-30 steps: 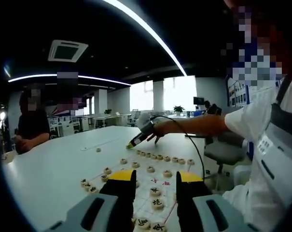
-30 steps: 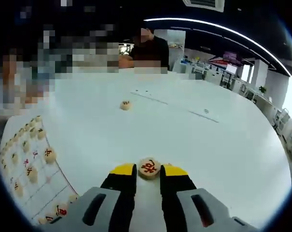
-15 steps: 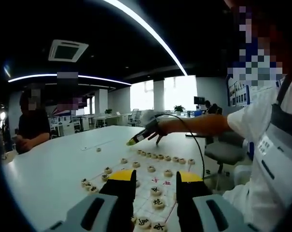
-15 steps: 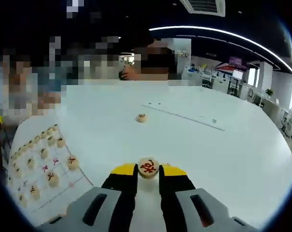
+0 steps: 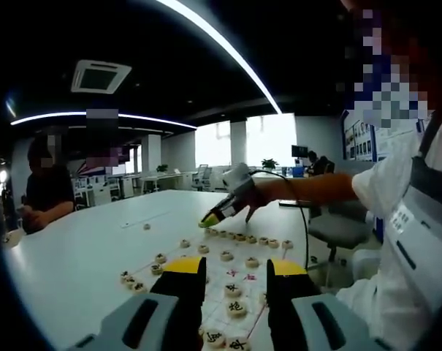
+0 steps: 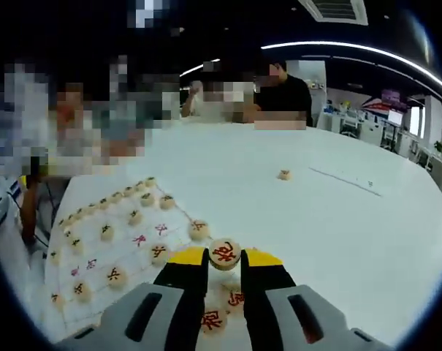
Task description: Pick up the chess pieces one by one and place each piece onto its starting position on the chessboard, setting the pieces on their correct points until all the chess pieces are arranged in the starting layout
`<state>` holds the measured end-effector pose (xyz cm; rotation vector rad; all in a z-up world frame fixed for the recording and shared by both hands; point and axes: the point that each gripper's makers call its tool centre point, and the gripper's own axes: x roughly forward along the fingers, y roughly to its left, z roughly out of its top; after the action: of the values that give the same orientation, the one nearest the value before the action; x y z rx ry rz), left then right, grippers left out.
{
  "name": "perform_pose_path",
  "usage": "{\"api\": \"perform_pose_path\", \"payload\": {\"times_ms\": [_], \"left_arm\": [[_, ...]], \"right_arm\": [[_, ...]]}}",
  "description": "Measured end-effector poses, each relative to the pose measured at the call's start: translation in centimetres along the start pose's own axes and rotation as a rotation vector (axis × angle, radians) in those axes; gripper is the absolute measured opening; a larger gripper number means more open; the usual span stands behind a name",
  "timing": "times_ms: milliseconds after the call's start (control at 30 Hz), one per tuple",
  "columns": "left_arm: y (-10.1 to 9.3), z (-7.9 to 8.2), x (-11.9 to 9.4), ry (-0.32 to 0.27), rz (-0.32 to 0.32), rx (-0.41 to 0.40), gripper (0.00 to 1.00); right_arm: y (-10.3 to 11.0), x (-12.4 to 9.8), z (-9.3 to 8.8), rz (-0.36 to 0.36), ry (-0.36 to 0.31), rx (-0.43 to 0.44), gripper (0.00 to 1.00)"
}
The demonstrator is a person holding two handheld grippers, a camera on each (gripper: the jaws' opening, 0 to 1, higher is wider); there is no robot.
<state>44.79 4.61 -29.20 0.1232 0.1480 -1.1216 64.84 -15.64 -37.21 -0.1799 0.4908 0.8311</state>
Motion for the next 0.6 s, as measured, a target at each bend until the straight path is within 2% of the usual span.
{"api": "perform_pose_path", "payload": {"times_ms": [200,600], "left_arm": [[0.0,0.1,-0.1,-0.001,0.001,0.001,0.35],[0.2,0.0,-0.2,-0.004,0.003,-0.002,0.35]], "right_arm": [[2.6,1.3,-0.4,0.058,0.041,-0.055,0.19],[2.0,1.8,-0.9,0.039,0.073,-0.045,0.19]]}}
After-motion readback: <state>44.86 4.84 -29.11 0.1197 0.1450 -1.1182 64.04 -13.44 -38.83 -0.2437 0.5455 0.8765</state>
